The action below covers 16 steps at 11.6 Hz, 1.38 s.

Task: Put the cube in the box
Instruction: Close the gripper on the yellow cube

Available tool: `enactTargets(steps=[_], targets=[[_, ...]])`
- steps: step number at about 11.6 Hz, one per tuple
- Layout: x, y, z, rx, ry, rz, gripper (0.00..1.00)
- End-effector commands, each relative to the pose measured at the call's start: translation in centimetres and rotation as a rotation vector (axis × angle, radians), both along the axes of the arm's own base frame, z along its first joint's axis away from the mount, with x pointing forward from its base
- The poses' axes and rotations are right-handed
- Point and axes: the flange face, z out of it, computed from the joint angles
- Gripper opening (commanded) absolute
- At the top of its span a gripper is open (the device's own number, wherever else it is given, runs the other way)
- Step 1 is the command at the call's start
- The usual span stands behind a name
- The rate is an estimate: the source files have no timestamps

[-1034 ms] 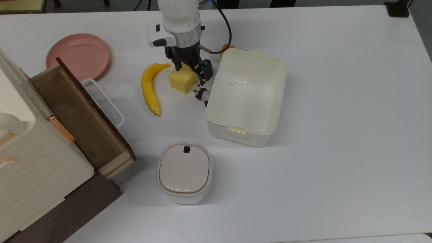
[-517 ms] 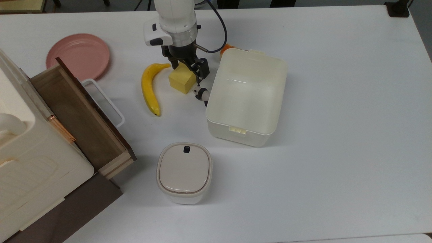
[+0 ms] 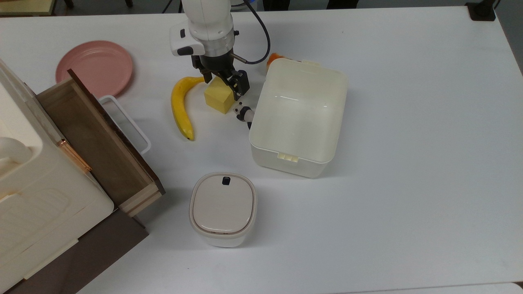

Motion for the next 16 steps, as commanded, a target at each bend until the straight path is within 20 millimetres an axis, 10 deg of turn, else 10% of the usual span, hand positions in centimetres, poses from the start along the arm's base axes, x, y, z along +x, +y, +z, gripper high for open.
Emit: enactTargets(steps=[1,6,11,16], targets=[[-1.5,-0.4,-0.2,-0.021,0.023,0.033,1.00],[-1.4,-0.3,-1.0,-0.025,0.031,0.038,1.00],[-0.7,0.2,-2.6,-0.052,0.030,0.070,0.38],[-0.9,0.9,0.2,-0.057,-0.017,0.090,0.37]])
